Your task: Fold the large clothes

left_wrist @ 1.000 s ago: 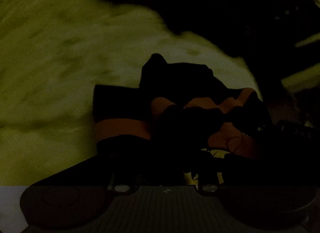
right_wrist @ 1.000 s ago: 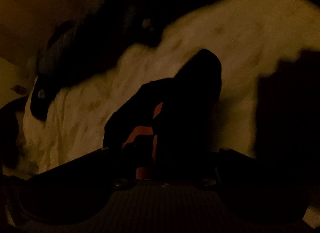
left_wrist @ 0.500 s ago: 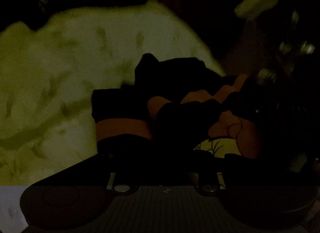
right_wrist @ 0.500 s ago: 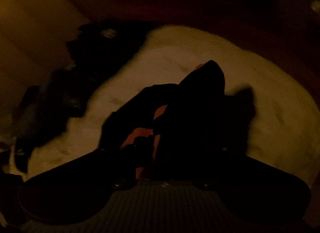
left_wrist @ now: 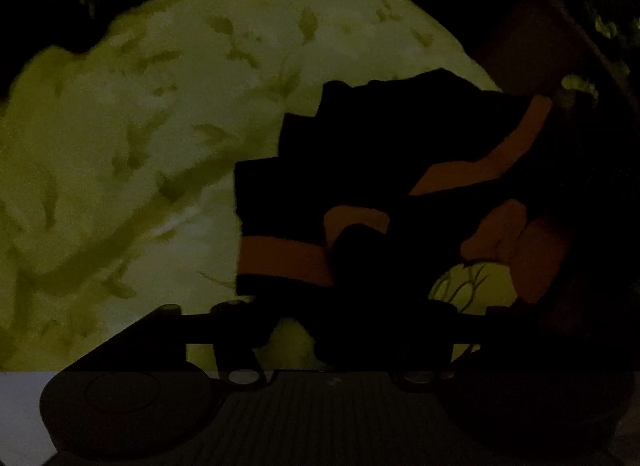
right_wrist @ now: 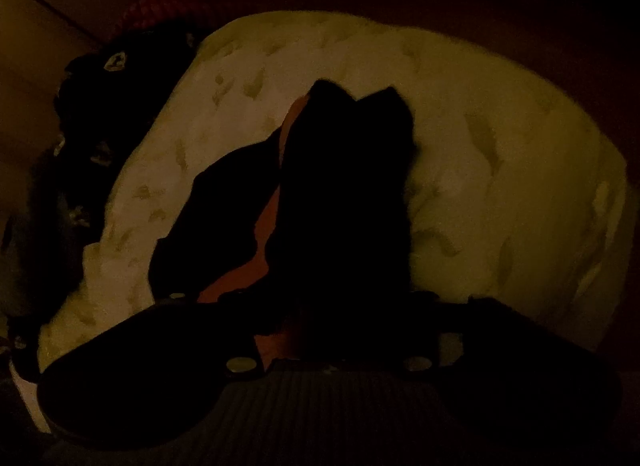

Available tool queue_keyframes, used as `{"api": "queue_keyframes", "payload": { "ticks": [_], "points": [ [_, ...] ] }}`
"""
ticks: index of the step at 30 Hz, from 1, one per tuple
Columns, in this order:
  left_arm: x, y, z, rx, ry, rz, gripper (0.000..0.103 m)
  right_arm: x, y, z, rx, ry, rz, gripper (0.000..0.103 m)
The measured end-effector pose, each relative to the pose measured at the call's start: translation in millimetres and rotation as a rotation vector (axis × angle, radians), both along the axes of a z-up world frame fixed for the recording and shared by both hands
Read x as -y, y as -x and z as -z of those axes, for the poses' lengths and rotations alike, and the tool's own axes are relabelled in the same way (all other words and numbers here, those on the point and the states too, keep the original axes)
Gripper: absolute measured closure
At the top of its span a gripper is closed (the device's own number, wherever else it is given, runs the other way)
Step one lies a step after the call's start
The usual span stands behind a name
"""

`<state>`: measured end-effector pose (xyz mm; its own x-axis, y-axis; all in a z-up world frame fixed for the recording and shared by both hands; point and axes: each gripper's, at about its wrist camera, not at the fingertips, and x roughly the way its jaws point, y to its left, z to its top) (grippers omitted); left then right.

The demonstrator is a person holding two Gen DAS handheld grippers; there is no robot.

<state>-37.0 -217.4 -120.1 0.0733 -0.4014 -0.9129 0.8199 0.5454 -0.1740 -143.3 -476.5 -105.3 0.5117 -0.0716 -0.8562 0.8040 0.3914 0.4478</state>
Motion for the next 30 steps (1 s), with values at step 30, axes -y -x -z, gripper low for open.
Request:
{"api": "queue_keyframes", "payload": {
  "ticks": [30],
  "points": [
    [-17,56,-93,0.226,-0.13,0.205,0.0,-111,-33,-98,-0.249,0.366,-0.598,0.003]
  ]
}}
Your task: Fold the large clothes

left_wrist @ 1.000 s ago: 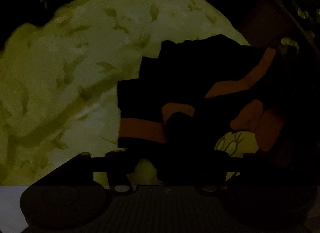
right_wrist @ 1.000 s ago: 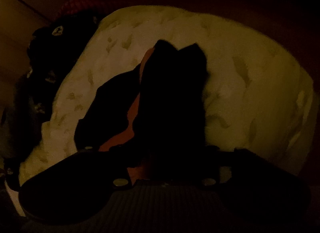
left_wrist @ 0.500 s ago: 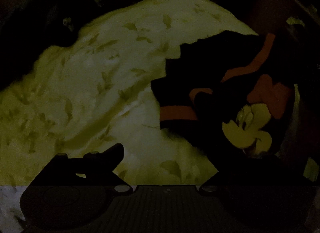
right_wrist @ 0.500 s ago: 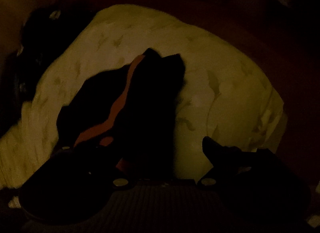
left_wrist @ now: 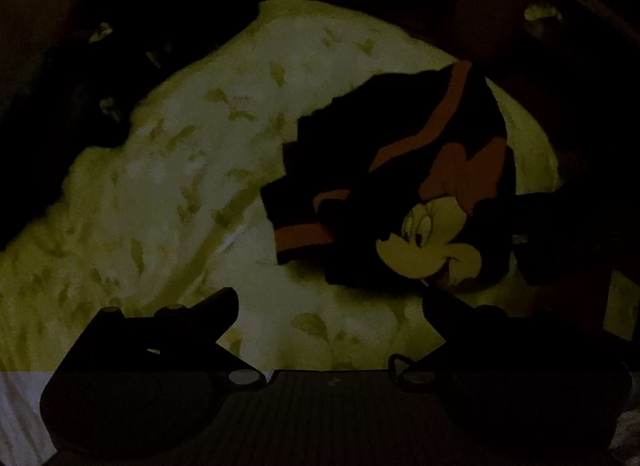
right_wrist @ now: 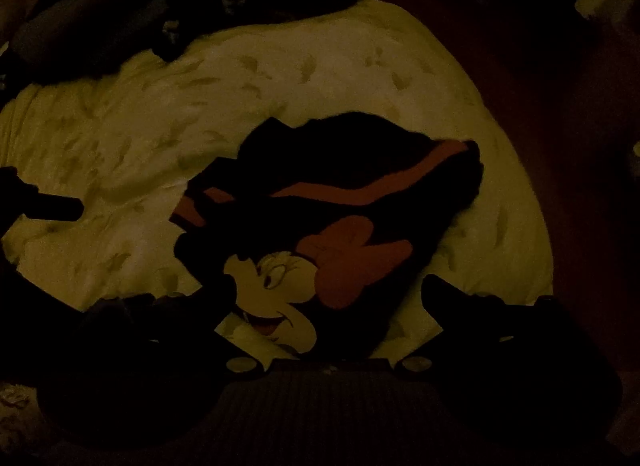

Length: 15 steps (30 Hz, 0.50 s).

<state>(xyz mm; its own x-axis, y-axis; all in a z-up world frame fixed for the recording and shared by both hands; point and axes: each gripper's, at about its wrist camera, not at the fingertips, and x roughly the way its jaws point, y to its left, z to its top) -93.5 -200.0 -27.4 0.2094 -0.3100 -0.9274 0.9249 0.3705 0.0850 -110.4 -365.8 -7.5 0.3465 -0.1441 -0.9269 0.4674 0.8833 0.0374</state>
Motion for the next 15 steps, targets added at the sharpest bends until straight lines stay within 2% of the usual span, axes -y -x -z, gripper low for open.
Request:
{"api": "queue_keyframes", "payload": {
  "ticks": [7,15],
  "points": [
    [1,9,9,0.045,-0.09,0.025,0.0,1,4,2,-0.031,0.006,0.074,0.003],
    [-2,9,9,0.036,-0.09,0.016,0.0,2,11,7,-0.049,-0.017,0.133,0.003]
  ]
}}
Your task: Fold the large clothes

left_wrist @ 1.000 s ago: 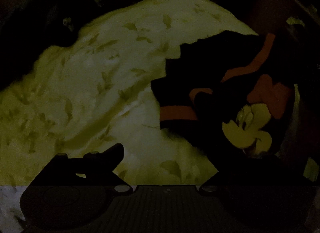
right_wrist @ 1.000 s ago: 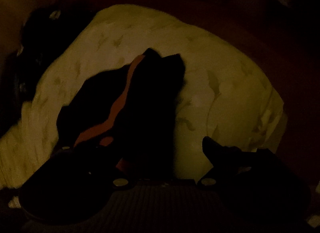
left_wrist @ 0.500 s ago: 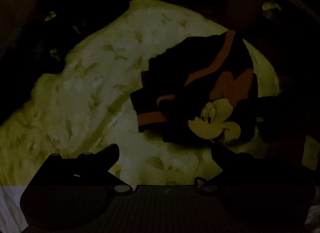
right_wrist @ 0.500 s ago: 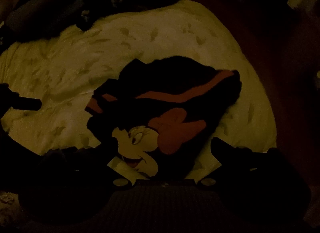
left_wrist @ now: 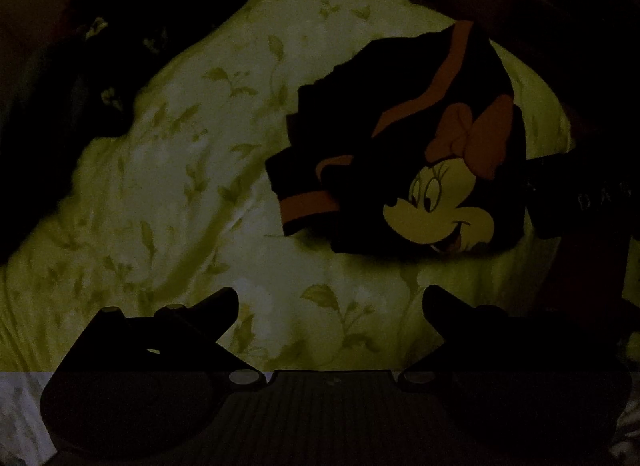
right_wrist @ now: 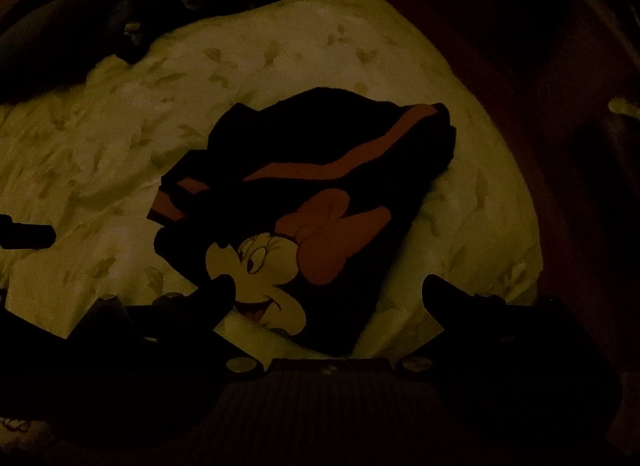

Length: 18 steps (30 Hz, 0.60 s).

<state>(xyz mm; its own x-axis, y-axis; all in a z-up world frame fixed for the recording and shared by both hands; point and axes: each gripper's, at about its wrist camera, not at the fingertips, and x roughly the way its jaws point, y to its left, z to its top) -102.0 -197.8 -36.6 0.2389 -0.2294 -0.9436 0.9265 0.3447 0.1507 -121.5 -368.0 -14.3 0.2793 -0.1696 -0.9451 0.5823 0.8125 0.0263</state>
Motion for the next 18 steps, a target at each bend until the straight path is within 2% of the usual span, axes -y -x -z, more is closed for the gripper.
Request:
{"api": "queue_keyframes", "payload": {
  "ticks": [9,18],
  "points": [
    [0.0,2.6,3.7,0.002,-0.017,-0.008,0.0,-2.1,0.0,2.9,-0.019,0.016,-0.021,0.003],
    [4.0,8.7,3.8,0.018,0.001,0.008,0.0,-0.3,3.0,5.8,-0.031,0.015,-0.021,0.003]
  ]
}}
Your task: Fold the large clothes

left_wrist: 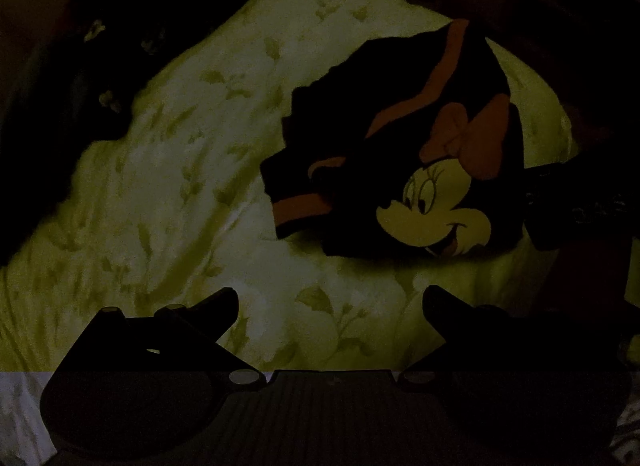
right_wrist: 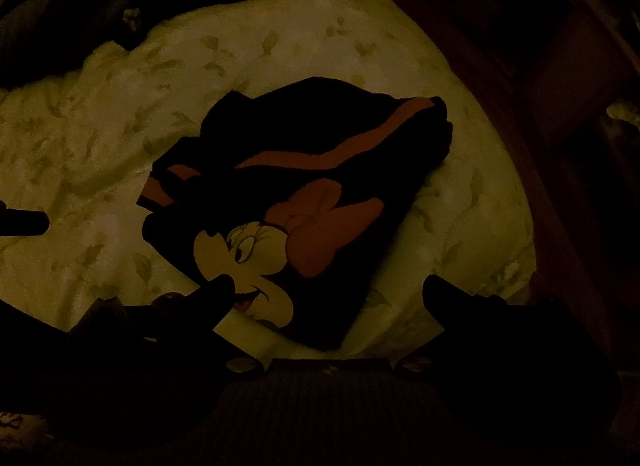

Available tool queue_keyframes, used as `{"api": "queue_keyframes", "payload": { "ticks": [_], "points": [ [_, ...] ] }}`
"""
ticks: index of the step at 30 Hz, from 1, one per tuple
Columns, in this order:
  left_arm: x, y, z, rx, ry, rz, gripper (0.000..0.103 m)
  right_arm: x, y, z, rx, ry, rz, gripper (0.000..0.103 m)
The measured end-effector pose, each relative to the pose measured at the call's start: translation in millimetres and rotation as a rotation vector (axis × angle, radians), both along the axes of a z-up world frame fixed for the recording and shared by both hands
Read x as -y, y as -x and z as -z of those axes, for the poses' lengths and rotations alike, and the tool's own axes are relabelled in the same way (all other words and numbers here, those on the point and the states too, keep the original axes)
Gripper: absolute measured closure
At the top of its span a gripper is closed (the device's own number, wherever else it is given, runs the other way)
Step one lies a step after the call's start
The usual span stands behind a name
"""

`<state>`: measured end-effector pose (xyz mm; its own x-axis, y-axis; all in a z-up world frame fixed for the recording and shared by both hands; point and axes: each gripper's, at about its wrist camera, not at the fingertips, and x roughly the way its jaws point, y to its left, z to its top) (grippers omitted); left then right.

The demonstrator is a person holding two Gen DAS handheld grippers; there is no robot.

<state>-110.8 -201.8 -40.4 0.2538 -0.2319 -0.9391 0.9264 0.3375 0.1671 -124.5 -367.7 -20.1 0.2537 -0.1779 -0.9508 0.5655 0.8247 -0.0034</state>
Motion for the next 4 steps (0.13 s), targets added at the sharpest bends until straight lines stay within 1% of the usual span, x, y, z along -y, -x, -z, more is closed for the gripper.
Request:
{"api": "queue_keyframes", "payload": {
  "ticks": [4],
  "points": [
    [3.8,1.6,1.9,-0.006,-0.013,-0.006,0.0,1.6,1.0,1.0,-0.005,0.005,-0.006,0.003]
  ]
}}
